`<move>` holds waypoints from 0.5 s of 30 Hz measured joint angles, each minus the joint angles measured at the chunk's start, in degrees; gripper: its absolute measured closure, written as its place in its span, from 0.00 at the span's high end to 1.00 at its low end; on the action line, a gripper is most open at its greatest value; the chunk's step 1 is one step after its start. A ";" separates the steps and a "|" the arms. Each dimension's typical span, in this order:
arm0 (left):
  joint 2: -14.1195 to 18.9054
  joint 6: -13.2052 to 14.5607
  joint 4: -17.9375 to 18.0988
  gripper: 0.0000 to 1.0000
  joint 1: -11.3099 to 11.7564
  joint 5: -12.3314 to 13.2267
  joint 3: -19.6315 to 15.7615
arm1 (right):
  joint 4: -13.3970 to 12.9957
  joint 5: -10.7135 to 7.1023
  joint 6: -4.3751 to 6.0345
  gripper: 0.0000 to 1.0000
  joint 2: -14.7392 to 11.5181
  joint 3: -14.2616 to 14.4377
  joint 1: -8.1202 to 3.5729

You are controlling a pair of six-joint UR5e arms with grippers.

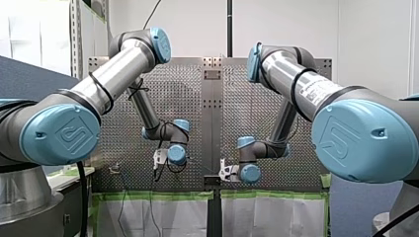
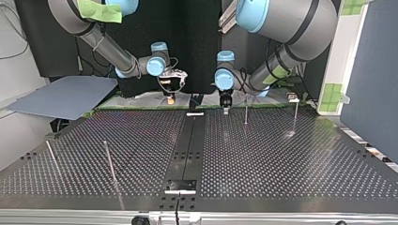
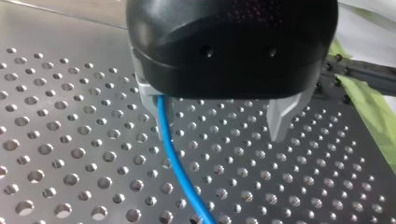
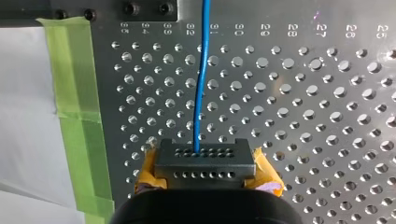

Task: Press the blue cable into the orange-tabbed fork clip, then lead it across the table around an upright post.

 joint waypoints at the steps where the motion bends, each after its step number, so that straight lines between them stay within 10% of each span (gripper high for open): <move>1: 0.03 0.00 0.00 0.99 -0.02 -0.04 0.00 | 0.03 -0.01 -0.01 0.00 0.14 0.00 -0.03; 15: 2.42 -0.56 2.57 0.99 -1.03 -1.96 -2.51 | 0.40 0.03 -0.05 0.00 1.02 -0.01 -0.56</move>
